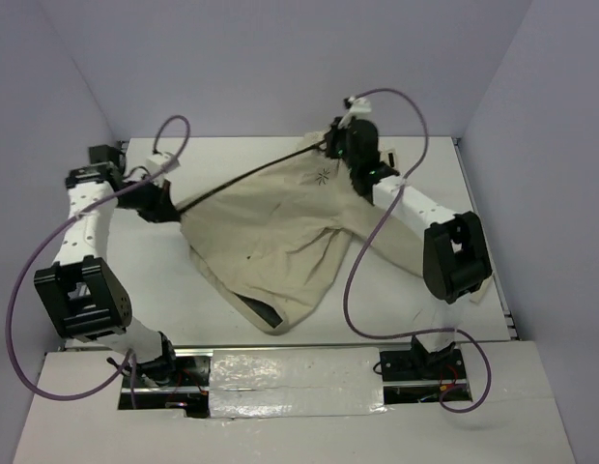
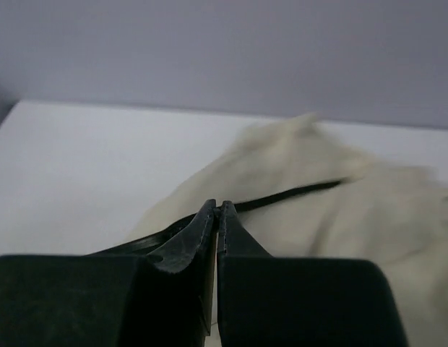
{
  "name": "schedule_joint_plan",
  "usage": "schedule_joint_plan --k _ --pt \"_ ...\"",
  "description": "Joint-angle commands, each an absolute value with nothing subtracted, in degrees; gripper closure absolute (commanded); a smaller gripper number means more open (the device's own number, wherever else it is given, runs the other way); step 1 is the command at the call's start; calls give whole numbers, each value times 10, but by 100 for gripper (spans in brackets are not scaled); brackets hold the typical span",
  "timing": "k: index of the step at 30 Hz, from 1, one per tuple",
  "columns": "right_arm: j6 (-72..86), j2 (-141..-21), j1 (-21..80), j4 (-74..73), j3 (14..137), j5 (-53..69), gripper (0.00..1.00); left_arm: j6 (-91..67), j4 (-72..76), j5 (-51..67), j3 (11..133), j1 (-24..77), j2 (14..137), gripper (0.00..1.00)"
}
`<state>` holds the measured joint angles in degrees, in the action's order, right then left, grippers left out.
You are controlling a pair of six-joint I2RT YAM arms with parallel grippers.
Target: Zip up the jacket
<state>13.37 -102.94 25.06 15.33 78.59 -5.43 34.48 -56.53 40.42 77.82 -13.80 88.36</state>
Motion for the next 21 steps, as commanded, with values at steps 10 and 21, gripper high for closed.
schedule_joint_plan --k 10,21 --pt "-47 -1074 34 117 937 -261 100 581 -636 248 895 -317 844 100" --pt "-24 -985 41 14 1007 -83 0 192 -434 233 919 -304 823 1"
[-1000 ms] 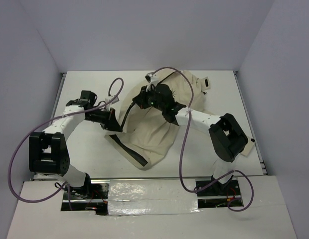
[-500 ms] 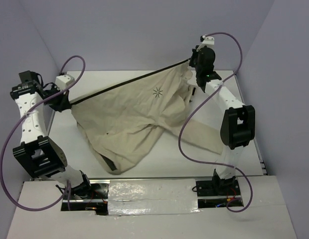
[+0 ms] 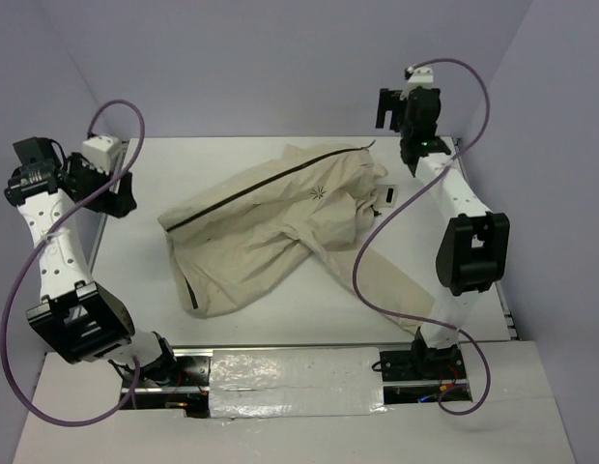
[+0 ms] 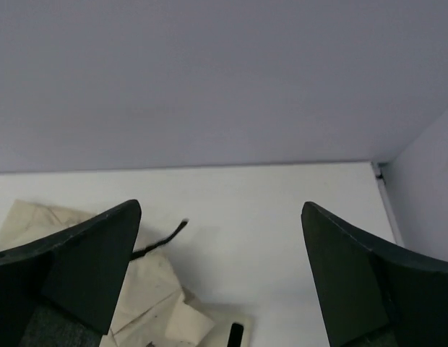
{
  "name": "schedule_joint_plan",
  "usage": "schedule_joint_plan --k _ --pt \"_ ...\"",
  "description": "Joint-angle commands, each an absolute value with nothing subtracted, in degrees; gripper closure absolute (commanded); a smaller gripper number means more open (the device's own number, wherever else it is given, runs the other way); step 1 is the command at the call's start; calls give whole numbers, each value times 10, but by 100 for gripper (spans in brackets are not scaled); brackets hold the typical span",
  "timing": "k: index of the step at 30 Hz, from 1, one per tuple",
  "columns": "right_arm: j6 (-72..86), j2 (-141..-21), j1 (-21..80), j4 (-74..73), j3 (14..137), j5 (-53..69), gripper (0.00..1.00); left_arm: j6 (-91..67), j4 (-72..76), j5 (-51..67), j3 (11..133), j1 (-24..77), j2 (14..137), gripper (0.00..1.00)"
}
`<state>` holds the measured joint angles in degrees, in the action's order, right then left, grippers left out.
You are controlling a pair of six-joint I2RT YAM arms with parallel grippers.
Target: Zip up the jacket
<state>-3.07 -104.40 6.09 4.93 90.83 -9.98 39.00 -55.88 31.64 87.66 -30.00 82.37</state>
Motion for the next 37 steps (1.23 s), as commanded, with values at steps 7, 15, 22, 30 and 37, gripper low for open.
schedule_joint_plan --k 7,15,22,30,37 --pt "96 -1012 -43 -287 1201 52 0 41 -470 121 1118 -304 890 1" --pt "184 -869 -50 -338 986 -112 0 122 -472 37 964 -303 810 1" --pt "203 -742 -50 -305 766 -117 0 137 -408 11 740 -304 696 1" --pt "194 -677 -50 -312 705 -121 0 79 -387 42 666 -304 686 1" --pt "198 -630 -49 -267 665 -110 0 68 -372 57 657 -304 686 1"
